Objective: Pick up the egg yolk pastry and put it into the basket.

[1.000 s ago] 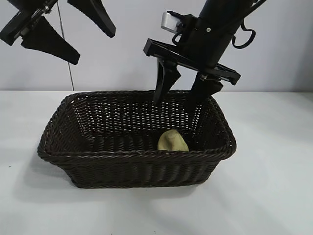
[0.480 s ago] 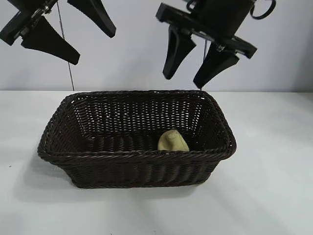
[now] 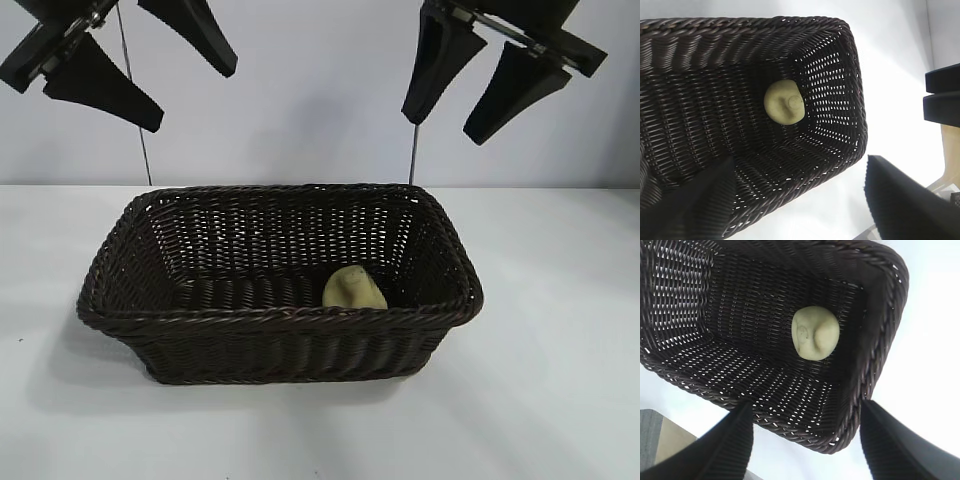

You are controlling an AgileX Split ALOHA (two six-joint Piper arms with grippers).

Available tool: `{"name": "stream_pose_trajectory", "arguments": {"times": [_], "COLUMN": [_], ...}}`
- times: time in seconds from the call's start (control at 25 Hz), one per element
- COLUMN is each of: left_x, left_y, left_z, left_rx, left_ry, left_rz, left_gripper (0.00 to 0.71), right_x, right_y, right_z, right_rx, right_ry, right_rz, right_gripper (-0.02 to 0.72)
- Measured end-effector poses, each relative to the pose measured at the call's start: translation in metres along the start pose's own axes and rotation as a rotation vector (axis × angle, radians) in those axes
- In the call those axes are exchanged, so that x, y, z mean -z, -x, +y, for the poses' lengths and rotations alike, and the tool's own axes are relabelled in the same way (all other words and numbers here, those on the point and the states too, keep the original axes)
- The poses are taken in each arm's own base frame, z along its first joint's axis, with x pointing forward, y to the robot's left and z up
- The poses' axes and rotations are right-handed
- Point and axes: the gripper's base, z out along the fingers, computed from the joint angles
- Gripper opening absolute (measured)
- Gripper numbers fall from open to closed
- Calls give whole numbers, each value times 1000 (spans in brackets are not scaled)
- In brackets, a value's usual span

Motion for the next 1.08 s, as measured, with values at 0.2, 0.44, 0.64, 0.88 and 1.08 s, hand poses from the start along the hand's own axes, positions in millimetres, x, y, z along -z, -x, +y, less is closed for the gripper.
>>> {"name": "stream_pose_trajectory", "arguments": {"times": [0.2, 0.44, 0.64, 0.88, 1.08], "left_x": [0, 0, 0, 0, 0], "left_y": [0, 0, 0, 0, 0], "left_z": [0, 0, 0, 0, 0], "left_rx": [0, 0, 0, 0, 0], "left_ry": [0, 0, 0, 0, 0], "left_rz": [0, 0, 0, 0, 0], "left_gripper": [526, 526, 526, 526, 526], "right_x": [0, 0, 0, 0, 0], "right_y": [0, 0, 0, 0, 0], "right_z": [-1, -1, -1, -1, -1], "right_rx": [5, 5, 5, 5, 5], "right_ry": [-14, -14, -14, -14, -14], "right_rz": [2, 5, 5, 5, 5], "right_gripper": [453, 453, 453, 453, 453]}}
